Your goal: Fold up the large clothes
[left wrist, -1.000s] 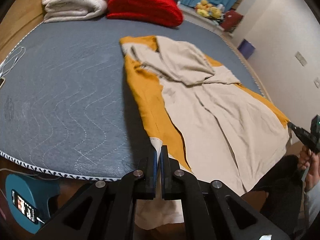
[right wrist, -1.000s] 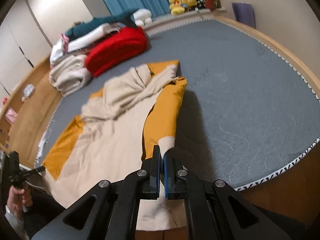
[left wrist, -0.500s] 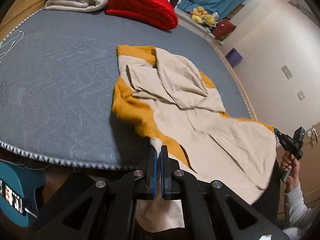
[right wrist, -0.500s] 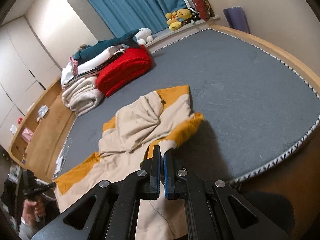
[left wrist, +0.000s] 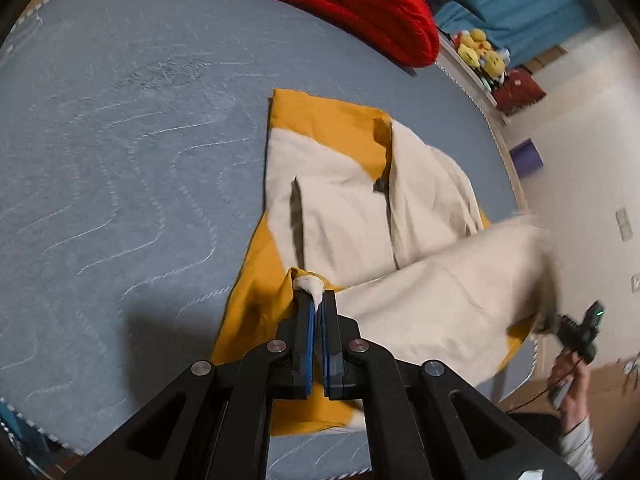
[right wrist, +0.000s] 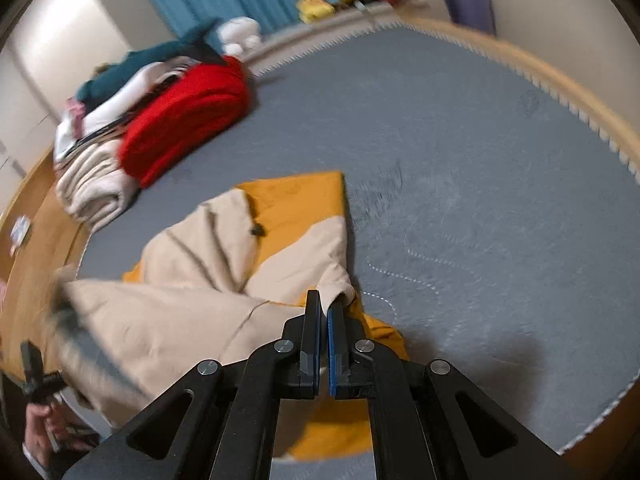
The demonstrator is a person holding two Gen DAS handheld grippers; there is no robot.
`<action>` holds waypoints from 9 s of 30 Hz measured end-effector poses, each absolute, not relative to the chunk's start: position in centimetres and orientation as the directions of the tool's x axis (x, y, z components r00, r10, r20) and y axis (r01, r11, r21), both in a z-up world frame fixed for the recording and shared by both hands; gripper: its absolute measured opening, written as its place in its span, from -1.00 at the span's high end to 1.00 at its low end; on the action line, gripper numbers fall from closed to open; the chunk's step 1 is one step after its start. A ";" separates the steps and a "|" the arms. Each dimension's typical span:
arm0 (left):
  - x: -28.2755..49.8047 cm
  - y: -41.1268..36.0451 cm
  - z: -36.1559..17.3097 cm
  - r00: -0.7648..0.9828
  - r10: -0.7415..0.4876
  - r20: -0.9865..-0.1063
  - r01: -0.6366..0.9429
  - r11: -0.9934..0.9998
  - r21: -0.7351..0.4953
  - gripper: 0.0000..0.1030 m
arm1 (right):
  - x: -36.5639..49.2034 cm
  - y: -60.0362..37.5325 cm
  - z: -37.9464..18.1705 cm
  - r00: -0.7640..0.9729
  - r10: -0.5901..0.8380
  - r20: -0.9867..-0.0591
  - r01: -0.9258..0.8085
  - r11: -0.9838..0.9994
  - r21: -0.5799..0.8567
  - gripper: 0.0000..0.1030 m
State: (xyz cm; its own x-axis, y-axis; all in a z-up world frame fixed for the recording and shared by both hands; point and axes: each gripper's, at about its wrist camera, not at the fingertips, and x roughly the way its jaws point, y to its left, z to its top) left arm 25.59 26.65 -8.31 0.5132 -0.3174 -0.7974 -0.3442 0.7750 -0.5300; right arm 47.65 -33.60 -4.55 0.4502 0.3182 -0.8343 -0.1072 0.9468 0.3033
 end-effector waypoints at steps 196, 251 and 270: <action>25.7 22.6 -13.8 0.787 -0.079 -0.611 -0.500 0.498 -0.709 0.74 | 40.1 -5.0 -11.7 0.225 0.359 -0.906 -0.739 0.669 0.082 0.28; 33.5 -16.9 -8.8 0.435 -0.282 -0.855 0.267 0.947 -0.177 0.47 | 42.3 -29.5 -1.1 0.500 0.429 -0.752 -0.397 0.886 0.242 -0.12; 25.5 6.2 -8.6 0.481 -0.240 -0.843 -0.107 0.939 -0.328 0.01 | 44.6 -24.0 -13.9 0.015 0.491 -0.871 -0.255 0.844 0.471 0.14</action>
